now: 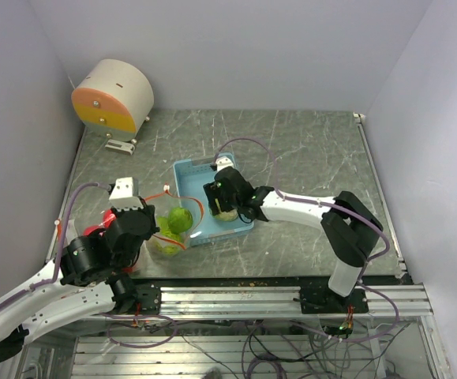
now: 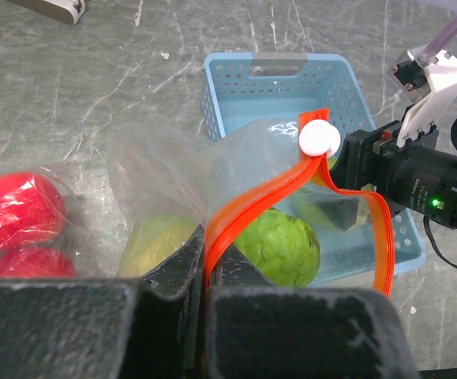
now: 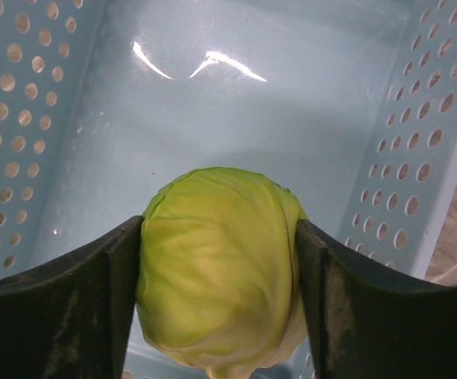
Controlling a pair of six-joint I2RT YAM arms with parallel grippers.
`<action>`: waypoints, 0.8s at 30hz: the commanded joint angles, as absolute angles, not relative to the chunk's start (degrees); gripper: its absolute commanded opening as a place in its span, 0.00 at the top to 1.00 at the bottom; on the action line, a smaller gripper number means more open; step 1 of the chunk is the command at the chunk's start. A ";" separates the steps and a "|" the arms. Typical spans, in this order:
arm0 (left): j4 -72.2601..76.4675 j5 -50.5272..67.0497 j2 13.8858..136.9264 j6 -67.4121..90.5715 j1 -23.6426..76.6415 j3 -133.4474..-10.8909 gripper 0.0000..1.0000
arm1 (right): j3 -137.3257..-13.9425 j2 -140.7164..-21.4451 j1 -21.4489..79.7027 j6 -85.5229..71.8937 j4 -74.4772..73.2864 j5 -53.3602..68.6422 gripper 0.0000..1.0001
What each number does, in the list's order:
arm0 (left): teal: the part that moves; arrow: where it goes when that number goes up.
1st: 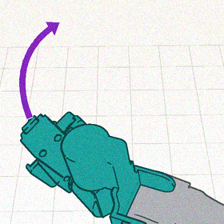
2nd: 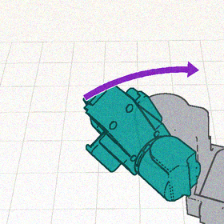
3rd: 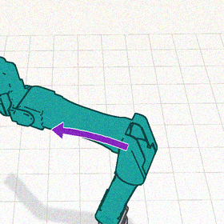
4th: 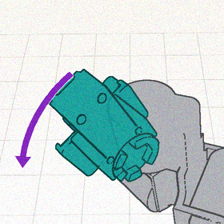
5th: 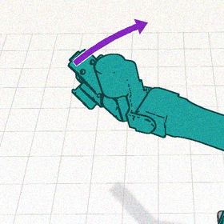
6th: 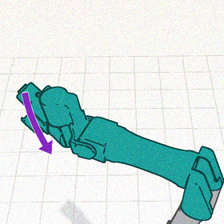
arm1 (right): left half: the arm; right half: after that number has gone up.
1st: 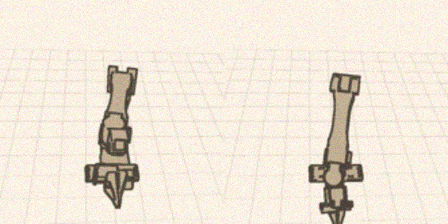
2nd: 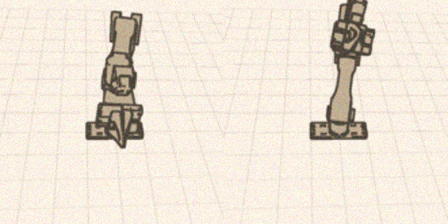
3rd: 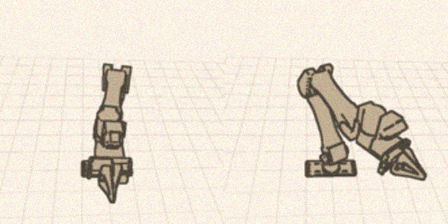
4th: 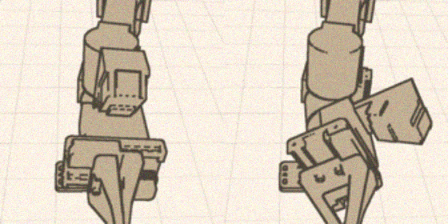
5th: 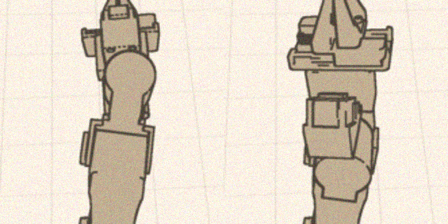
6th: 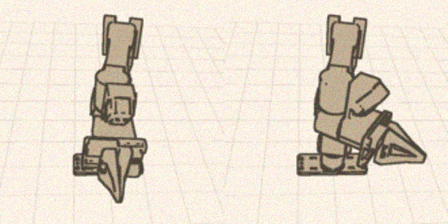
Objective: Place the food in the zip-top bag and seal the zipper
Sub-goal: Pick up the fake vegetable from the bin, then place the fake vegetable in the zipper food storage bag.
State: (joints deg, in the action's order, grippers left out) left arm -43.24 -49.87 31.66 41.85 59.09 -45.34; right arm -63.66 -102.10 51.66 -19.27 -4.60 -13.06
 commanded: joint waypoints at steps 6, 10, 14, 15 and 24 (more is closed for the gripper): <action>-42.54 -50.60 31.29 42.29 59.30 -46.24 0.93 | -60.77 -92.11 51.95 -18.58 -8.12 -12.31 0.59; -42.54 -50.76 31.77 42.19 59.26 -46.22 0.93 | -57.72 -80.45 52.02 -17.57 -3.42 -7.20 0.60; -42.55 -50.92 31.56 42.52 59.26 -45.93 0.93 | -54.51 -71.06 52.11 -16.93 2.21 4.65 0.60; -42.47 -50.93 31.43 42.61 59.33 -45.82 0.93 | -54.15 -69.47 52.45 -16.91 3.67 7.59 0.60; -41.97 -50.74 32.04 42.85 59.32 -45.60 0.93 | -55.00 -69.87 61.24 -18.66 17.92 18.80 0.59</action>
